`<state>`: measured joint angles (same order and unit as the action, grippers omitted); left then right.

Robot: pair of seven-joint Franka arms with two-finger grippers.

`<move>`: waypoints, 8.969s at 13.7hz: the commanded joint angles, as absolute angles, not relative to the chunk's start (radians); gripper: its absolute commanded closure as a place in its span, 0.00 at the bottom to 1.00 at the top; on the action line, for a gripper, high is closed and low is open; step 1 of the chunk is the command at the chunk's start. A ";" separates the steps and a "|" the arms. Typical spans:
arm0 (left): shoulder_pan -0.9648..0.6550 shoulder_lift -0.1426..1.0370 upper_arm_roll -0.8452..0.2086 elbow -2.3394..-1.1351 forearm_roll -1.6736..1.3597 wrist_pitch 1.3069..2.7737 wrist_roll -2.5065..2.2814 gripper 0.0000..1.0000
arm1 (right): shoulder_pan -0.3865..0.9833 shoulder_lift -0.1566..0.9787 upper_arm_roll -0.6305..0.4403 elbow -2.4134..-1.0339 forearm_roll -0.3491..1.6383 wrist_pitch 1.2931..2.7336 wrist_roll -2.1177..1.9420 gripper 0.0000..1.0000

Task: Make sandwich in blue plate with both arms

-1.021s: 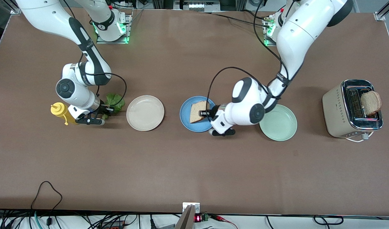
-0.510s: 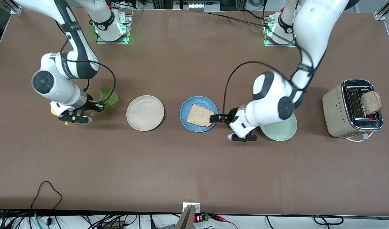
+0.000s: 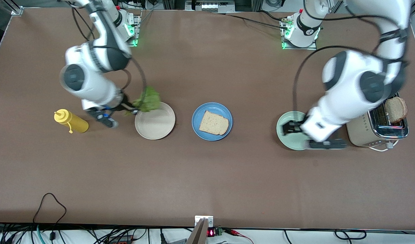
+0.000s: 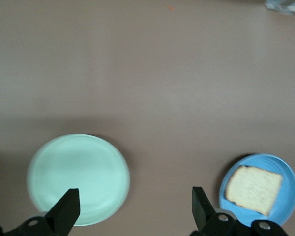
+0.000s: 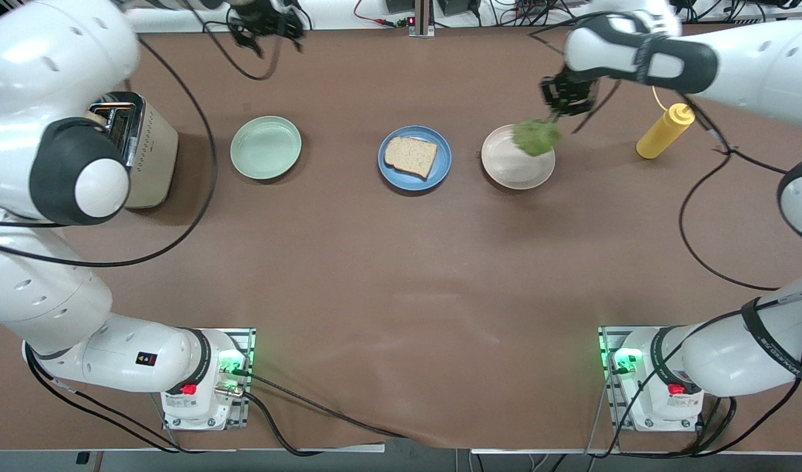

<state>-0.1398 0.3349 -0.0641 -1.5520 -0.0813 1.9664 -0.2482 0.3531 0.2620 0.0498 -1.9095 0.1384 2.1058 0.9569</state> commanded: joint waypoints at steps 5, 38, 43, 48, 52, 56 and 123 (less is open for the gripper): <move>0.061 0.098 -0.031 -1.591 -0.055 1.659 0.011 0.00 | 0.550 0.592 0.038 -1.559 0.244 2.196 1.544 1.00; 0.048 -0.029 -0.038 -1.675 -0.032 1.629 -0.034 0.00 | 0.125 0.238 0.029 -1.656 0.227 1.712 0.386 0.00; 0.046 -0.104 -0.041 -1.787 -0.032 1.681 -0.040 0.00 | -0.053 0.005 0.029 -1.887 0.131 1.666 -0.055 0.00; 0.044 -0.068 -0.040 -1.735 -0.032 1.672 -0.034 0.00 | -0.231 -0.037 0.029 -1.957 0.054 1.684 -0.424 0.00; 0.044 -0.048 -0.040 -1.733 -0.037 1.672 -0.029 0.00 | -0.325 -0.017 0.029 -2.019 0.040 1.830 -0.731 0.00; 0.034 -0.049 -0.043 -1.732 -0.035 1.674 -0.037 0.00 | -0.409 0.049 0.031 -2.080 0.052 2.070 -1.119 0.00; 0.038 -0.054 -0.046 -1.724 -0.037 1.660 -0.023 0.00 | -0.132 0.035 0.271 -2.065 0.253 2.304 -1.038 1.00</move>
<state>0.0348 -0.0562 -0.0399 -1.7432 -0.0595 1.6768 -0.0305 -0.2040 0.0942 0.2782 -2.0400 0.3793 2.3063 -1.2045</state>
